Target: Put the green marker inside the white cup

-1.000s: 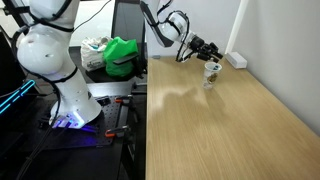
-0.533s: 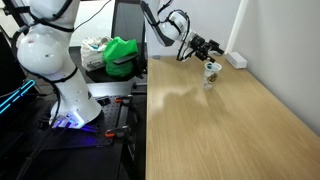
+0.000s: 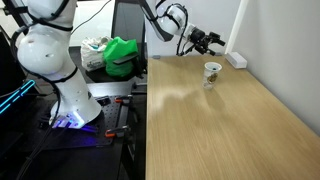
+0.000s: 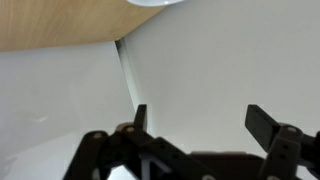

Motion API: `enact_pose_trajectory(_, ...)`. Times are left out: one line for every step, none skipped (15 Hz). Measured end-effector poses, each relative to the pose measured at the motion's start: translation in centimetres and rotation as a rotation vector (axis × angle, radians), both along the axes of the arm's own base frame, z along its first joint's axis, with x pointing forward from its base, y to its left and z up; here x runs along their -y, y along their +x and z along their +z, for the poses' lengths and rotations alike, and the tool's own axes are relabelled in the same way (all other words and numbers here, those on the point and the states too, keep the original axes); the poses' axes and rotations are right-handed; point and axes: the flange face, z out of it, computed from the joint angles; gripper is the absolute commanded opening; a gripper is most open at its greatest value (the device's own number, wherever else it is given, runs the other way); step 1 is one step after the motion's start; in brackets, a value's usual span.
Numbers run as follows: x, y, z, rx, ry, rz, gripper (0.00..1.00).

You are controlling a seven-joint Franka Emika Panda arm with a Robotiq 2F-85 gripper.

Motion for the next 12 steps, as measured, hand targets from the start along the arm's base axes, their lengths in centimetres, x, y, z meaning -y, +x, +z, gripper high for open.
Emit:
enact_pose_trajectory(-0.1, 0.1, 1.1, 0.019, 0.004, -0.005, 1.0)
enact_pose_trajectory(-0.2, 0.3, 2.5, 0.039, 0.011, -0.011, 1.0)
enact_pose_trajectory(-0.3, 0.4, 3.8, 0.06, 0.017, -0.014, 1.0)
enact_pose_trajectory(-0.3, 0.4, 5.1, 0.078, 0.023, -0.017, 1.0)
enact_pose_trajectory(-0.3, 0.4, 6.2, 0.095, 0.029, -0.018, 1.0)
enact_pose_trajectory(-0.4, 0.4, 6.8, 0.102, 0.031, -0.016, 1.0)
enact_pose_trajectory(-0.4, 0.4, 6.8, 0.1, 0.03, -0.016, 1.0)
enact_pose_trajectory(-0.4, 0.3, 6.4, 0.095, 0.028, -0.015, 1.0)
enact_pose_trajectory(-0.4, 0.3, 6.0, 0.09, 0.026, -0.015, 1.0)
enact_pose_trajectory(-0.4, 0.3, 5.8, 0.086, 0.024, -0.015, 1.0)
enact_pose_trajectory(-0.4, 0.3, 5.7, 0.085, 0.024, -0.015, 1.0)
enact_pose_trajectory(-0.4, 0.3, 5.7, 0.085, 0.024, -0.015, 1.0)
